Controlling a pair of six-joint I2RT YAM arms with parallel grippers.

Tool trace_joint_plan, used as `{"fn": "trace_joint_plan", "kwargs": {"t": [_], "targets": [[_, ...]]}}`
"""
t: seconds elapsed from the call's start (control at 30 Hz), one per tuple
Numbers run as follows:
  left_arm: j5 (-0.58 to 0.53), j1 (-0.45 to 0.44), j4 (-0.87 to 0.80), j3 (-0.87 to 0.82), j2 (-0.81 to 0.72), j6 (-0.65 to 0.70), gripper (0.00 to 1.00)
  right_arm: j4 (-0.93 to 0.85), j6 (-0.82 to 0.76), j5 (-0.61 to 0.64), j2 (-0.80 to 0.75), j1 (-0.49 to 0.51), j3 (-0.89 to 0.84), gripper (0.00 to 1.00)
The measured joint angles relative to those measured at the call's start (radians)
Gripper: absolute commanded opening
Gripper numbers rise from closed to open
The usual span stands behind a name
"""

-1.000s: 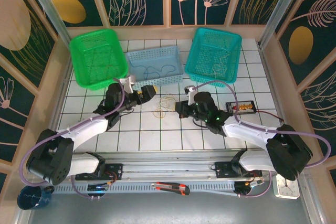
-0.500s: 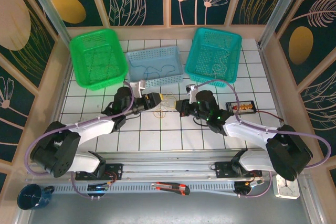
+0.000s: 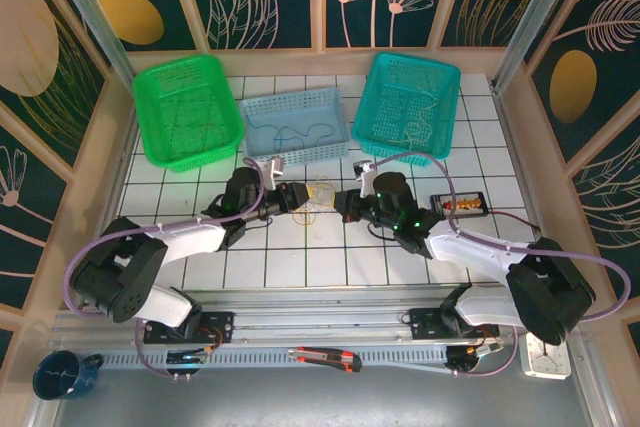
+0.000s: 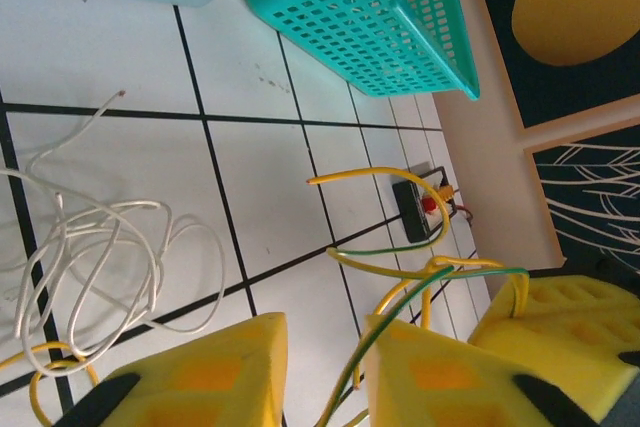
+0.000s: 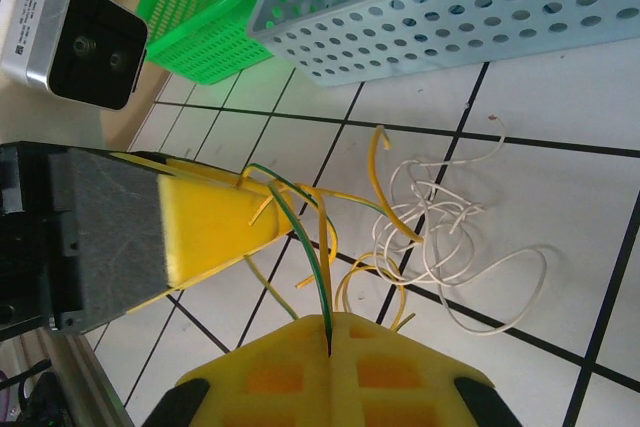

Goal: Untangle the cables
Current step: Untie the cable from multiple cables, then place the cable into the container.

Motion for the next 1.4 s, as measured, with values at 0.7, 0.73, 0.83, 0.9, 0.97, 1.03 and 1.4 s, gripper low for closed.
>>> {"fn": "trace_joint_plan", "kwargs": {"t": [0.7,0.73,0.83,0.9,0.97,1.03,1.4], "targets": [[-0.105,-0.013,0.123,-0.036,-0.097,0.0,0.0,0.178,0.072,-0.034,0.145,0.006,-0.117,0.26],[-0.109,-0.012,0.135,-0.04,-0.102,0.001,0.0,0.177,0.079,-0.034,0.161,0.01,-0.118,0.32],[-0.11,-0.011,0.17,-0.047,-0.111,0.001,0.0,0.174,0.081,-0.038,0.189,0.018,-0.118,0.37],[-0.11,-0.011,0.183,-0.055,-0.119,0.001,0.0,0.171,0.078,-0.037,0.189,0.019,-0.117,0.37],[-0.11,-0.011,0.198,-0.064,-0.126,0.002,0.0,0.166,0.076,-0.037,0.189,0.019,-0.113,0.38],[-0.11,-0.011,0.201,-0.072,-0.134,0.005,0.0,0.148,0.07,-0.036,0.185,0.019,-0.103,0.38],[-0.11,-0.011,0.2,-0.099,-0.174,0.053,0.0,0.011,0.029,-0.006,-0.036,-0.063,-0.056,0.41]]}}
